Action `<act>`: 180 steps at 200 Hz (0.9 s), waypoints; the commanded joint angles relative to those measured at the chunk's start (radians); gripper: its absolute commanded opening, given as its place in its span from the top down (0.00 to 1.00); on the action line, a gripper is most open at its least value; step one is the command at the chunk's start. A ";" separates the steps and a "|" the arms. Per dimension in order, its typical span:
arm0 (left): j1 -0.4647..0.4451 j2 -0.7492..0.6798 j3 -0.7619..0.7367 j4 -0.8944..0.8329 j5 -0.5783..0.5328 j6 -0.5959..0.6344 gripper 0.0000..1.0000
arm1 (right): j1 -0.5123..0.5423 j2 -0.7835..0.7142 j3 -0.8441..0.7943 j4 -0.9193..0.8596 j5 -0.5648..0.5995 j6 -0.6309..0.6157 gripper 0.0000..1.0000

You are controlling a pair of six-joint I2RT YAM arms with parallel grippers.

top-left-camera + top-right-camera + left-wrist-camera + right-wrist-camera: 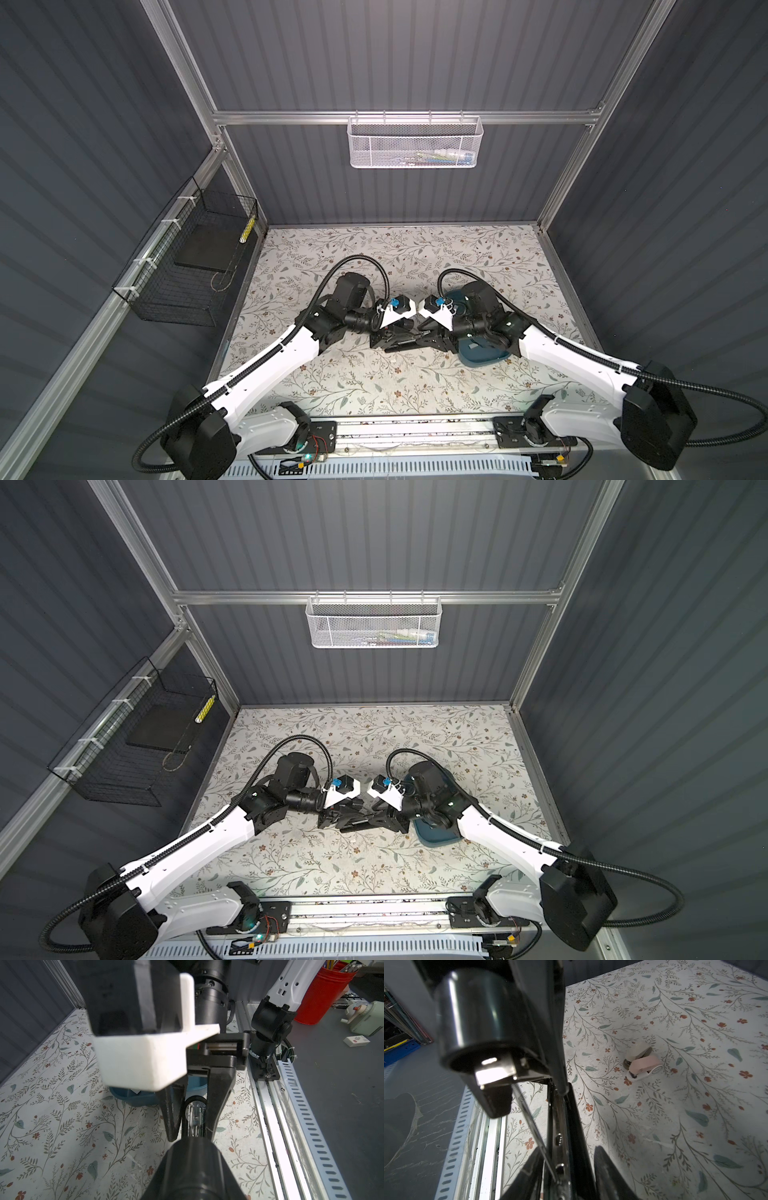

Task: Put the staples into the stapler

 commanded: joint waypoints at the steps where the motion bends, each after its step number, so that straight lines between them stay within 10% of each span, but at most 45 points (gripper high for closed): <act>1: 0.002 -0.045 0.026 0.106 0.047 -0.017 1.00 | 0.018 -0.002 -0.014 -0.017 -0.015 -0.001 0.59; 80: 0.002 -0.033 0.024 0.121 0.064 -0.022 1.00 | 0.029 0.017 -0.048 0.112 -0.055 0.049 0.58; 180: 0.055 -0.048 0.083 0.149 0.044 -0.128 1.00 | 0.021 0.011 -0.062 0.119 -0.025 0.015 0.86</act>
